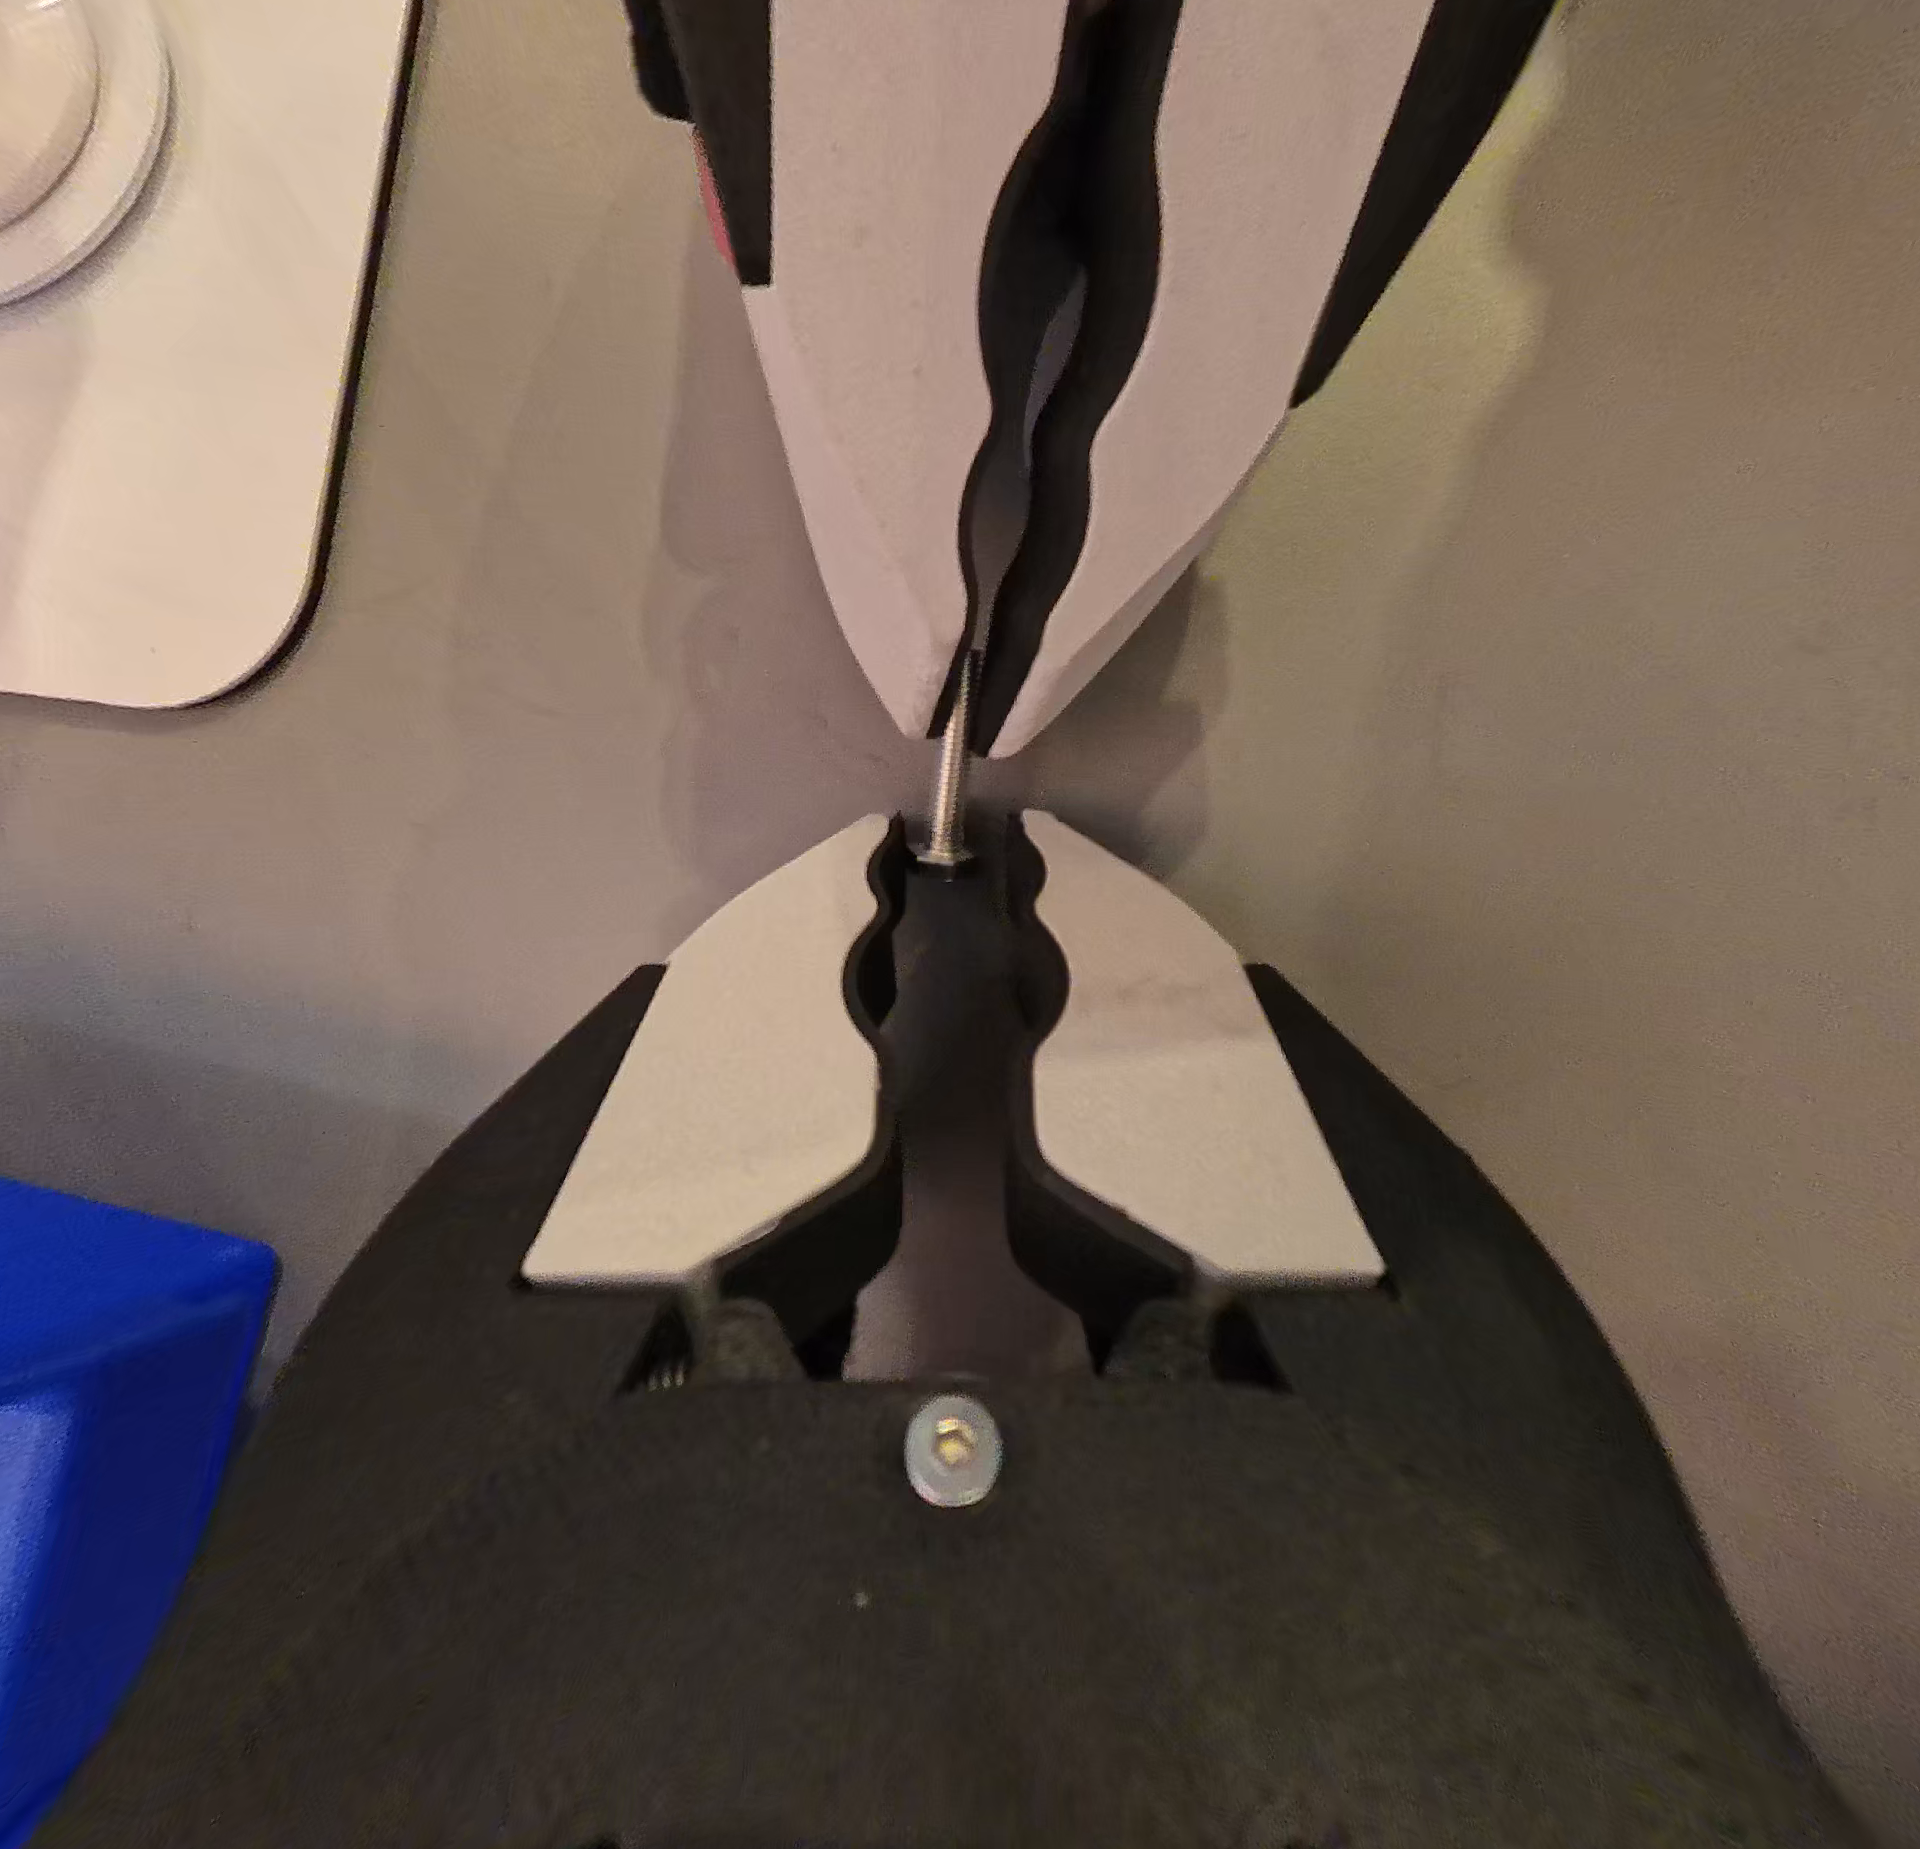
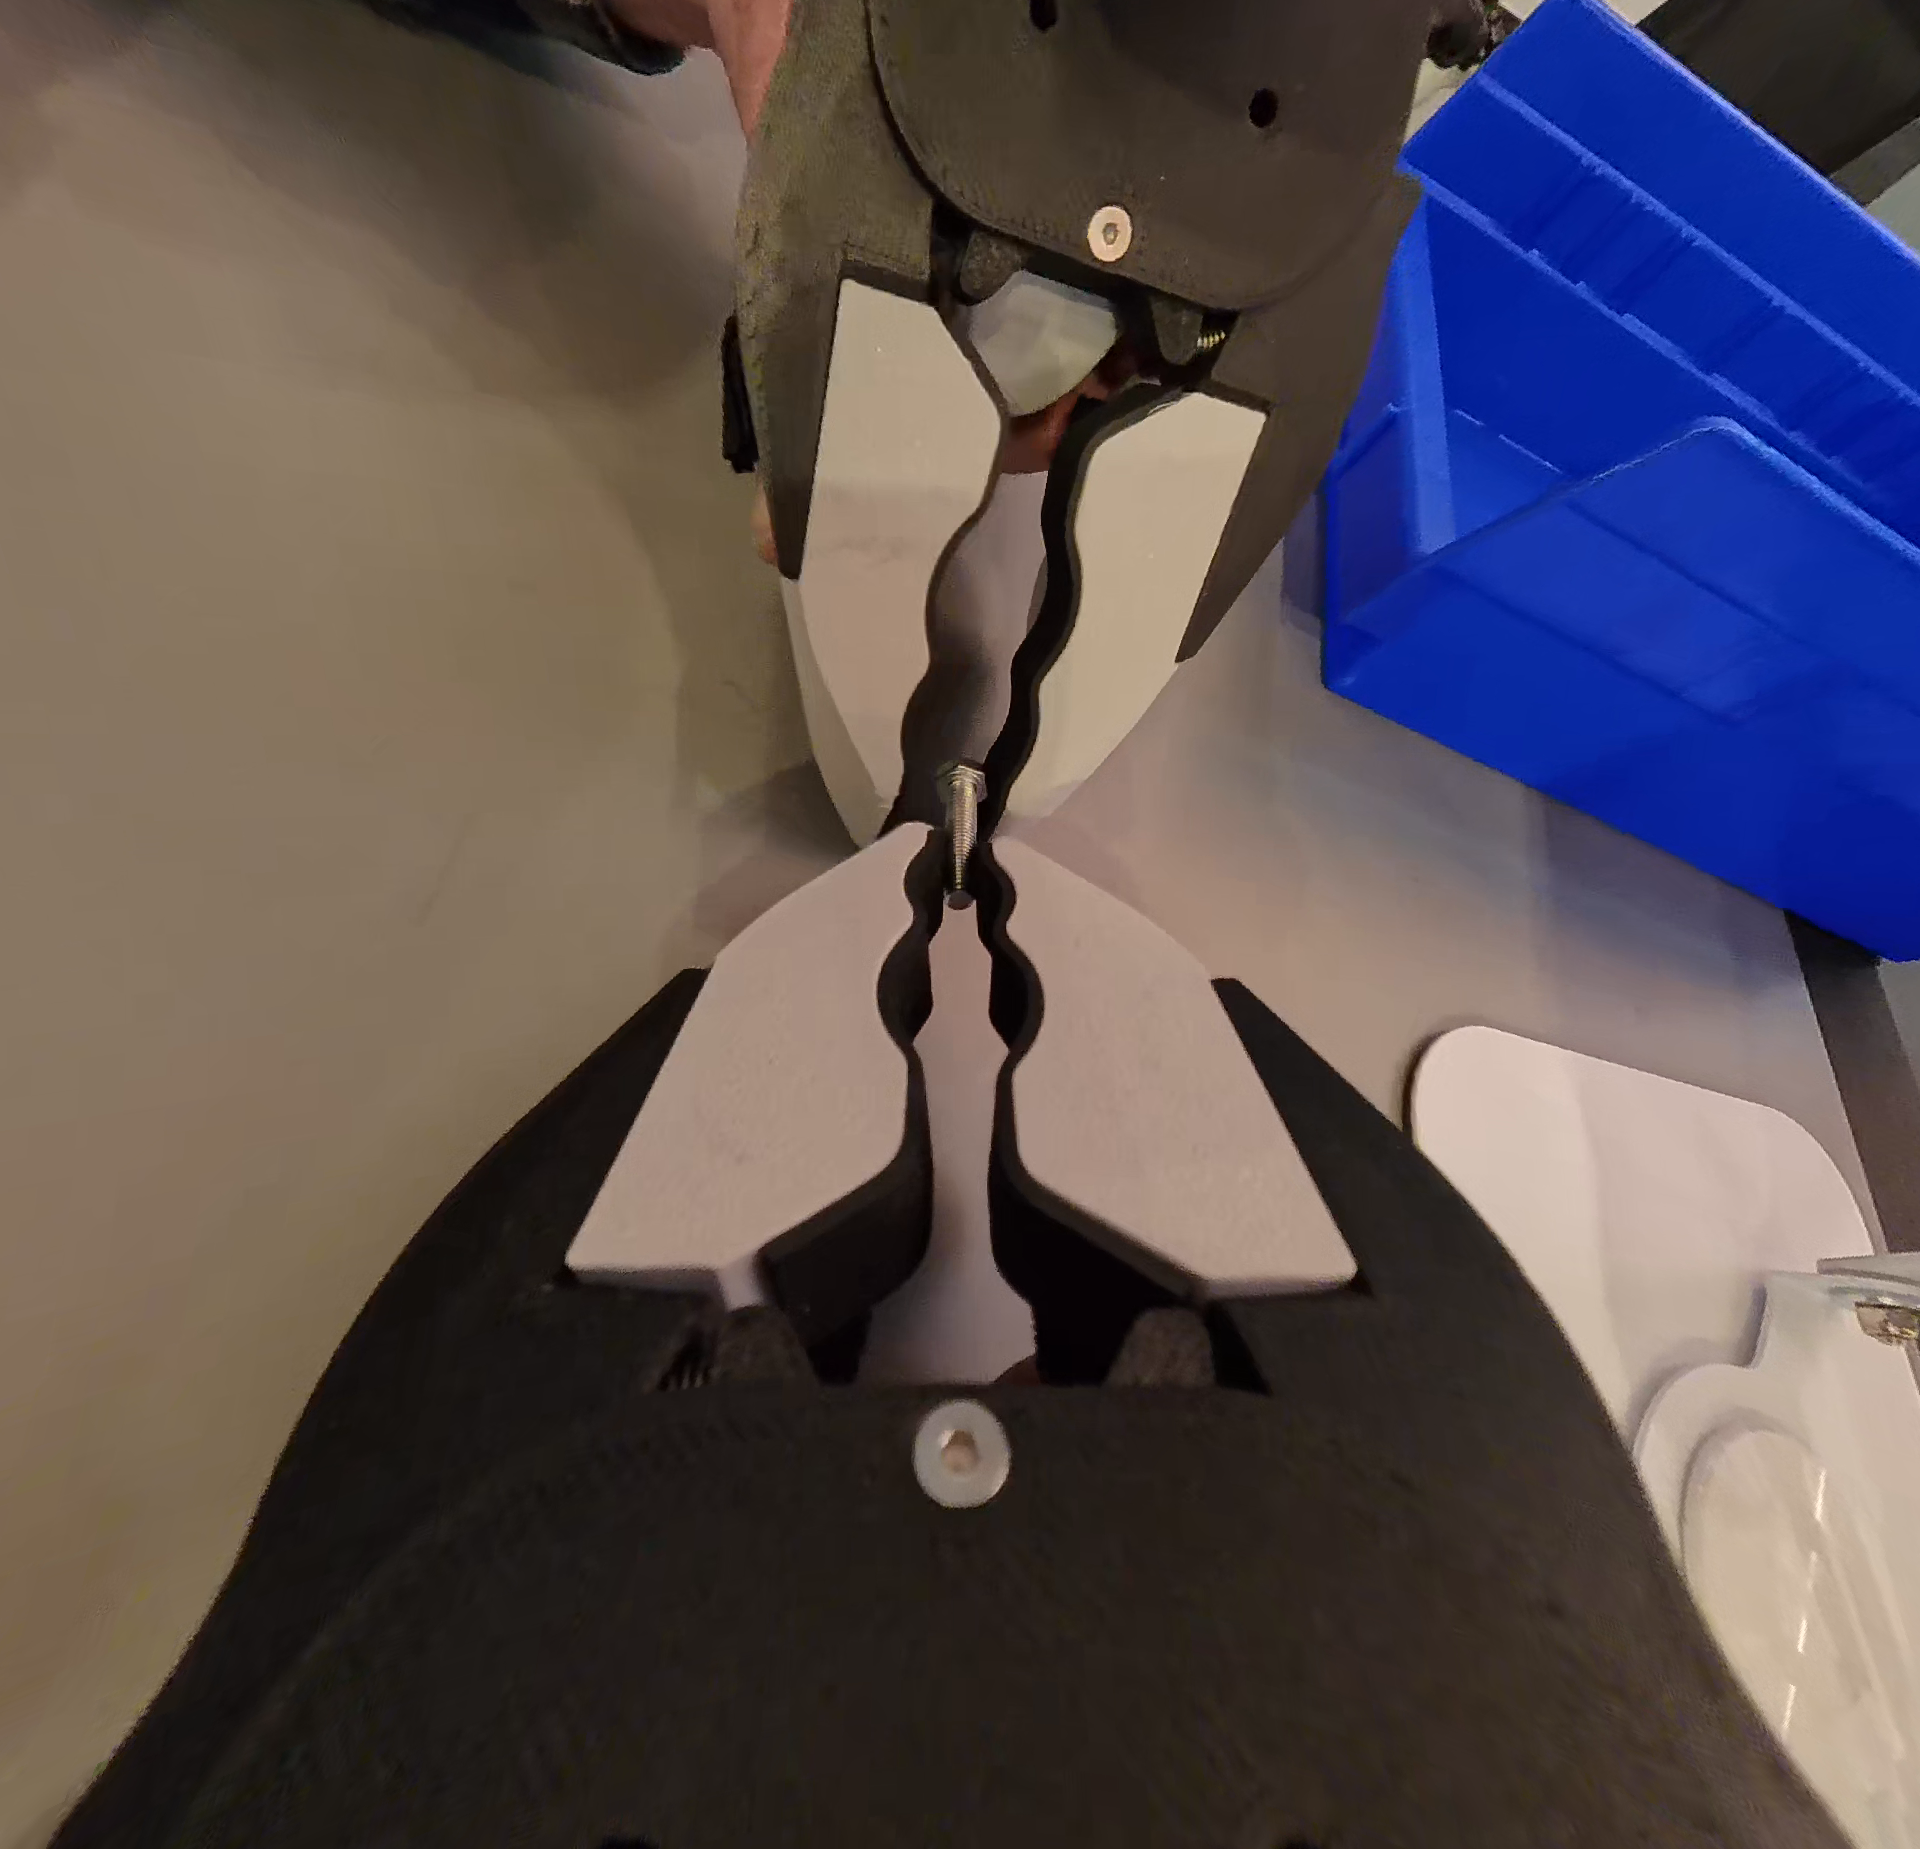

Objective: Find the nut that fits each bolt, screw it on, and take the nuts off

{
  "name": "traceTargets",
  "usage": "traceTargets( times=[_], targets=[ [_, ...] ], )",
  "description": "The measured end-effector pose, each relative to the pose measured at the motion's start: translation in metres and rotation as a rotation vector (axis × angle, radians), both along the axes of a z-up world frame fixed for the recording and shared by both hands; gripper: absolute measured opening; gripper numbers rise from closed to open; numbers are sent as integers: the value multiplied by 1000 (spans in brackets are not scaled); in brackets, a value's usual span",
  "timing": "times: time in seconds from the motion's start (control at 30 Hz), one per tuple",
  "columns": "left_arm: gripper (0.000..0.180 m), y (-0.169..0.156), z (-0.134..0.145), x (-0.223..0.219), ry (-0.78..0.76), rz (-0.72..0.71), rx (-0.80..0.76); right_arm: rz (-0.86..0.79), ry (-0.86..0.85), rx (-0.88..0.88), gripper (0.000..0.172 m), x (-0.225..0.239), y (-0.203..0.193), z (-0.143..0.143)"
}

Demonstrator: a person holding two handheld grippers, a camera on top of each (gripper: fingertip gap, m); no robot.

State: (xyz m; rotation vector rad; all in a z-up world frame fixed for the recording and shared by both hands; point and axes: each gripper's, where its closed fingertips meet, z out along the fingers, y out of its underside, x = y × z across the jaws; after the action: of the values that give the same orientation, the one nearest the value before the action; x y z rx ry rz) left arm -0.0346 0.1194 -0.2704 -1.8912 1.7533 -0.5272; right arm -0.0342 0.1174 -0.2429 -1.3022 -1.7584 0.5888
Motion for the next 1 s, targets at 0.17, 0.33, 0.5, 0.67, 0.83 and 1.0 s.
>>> traceTargets(
  times=[0.17,0.33,0.5,0.67,0.83,1.0],
  targets=[
    [11,4,0,-2,52,4,55,12,9,-7,6,-3,-1,2],
    [11,5,1,-2,40,7,58,10,17,-28,6,-3,1,3],
    [11,9,0,-3,68,9,101,17,5,-43,6,-6,3,2],
    [10,12,0,-4,102,19,149,5,0,-54,6,-6,6,2],
    [10,13,1,-5,127,20,176,0,10,-58,6,-8,5,5],
    [10,17,2,-5,121,31,200,-27,18,-102,6,-8,8,8]
  ],
)
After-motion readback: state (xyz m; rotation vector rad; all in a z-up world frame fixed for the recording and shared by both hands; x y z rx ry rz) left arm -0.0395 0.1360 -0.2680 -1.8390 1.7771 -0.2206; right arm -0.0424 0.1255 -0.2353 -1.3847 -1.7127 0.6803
